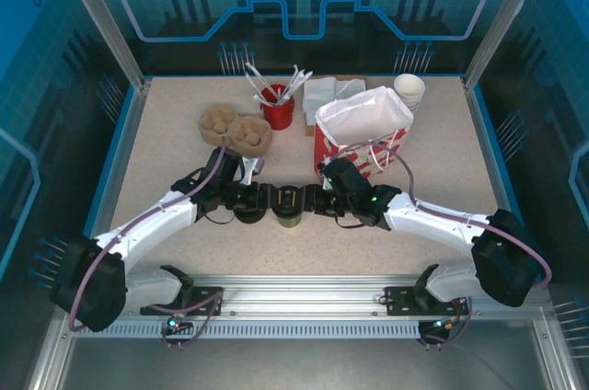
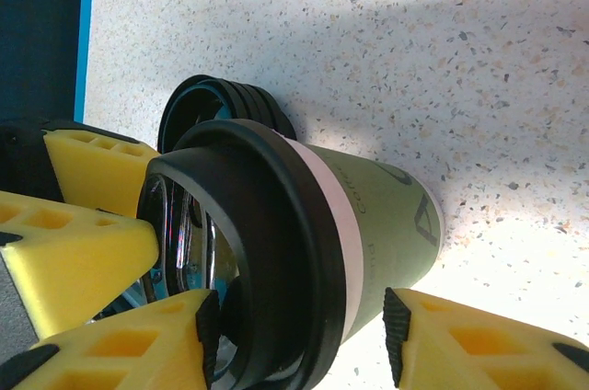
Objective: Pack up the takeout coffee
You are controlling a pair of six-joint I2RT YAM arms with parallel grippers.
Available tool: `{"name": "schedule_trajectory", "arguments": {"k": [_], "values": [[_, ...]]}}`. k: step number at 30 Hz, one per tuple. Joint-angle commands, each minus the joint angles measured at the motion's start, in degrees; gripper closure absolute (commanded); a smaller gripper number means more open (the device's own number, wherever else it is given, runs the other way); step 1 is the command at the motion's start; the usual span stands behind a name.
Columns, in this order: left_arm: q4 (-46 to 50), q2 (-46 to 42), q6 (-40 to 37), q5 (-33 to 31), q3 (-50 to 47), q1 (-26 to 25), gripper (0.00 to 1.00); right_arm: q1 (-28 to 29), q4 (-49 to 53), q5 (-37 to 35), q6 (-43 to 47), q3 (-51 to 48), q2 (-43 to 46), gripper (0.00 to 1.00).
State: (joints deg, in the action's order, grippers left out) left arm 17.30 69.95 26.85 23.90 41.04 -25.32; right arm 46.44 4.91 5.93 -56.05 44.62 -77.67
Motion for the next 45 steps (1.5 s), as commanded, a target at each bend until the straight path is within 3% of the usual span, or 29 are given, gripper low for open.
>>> {"name": "schedule_trajectory", "arguments": {"k": [1, 24, 45], "values": [[-0.6, 1.1, -0.8, 1.2, 0.1, 0.4, 0.47, -0.4, 3.4, -2.0, 0.5, 1.6, -1.2, 0.49], [-1.4, 3.8, -0.7, 1.2, -1.7, 0.4, 0.59, -0.7, 7.4, -3.9, -1.2, 1.5, -2.0, 0.57], [-1.1, 6.3, -1.4, 0.7, -3.0, 0.5, 0.61, -2.1, 7.6, -1.7, -3.2, -0.5, -3.7, 0.59]]}}
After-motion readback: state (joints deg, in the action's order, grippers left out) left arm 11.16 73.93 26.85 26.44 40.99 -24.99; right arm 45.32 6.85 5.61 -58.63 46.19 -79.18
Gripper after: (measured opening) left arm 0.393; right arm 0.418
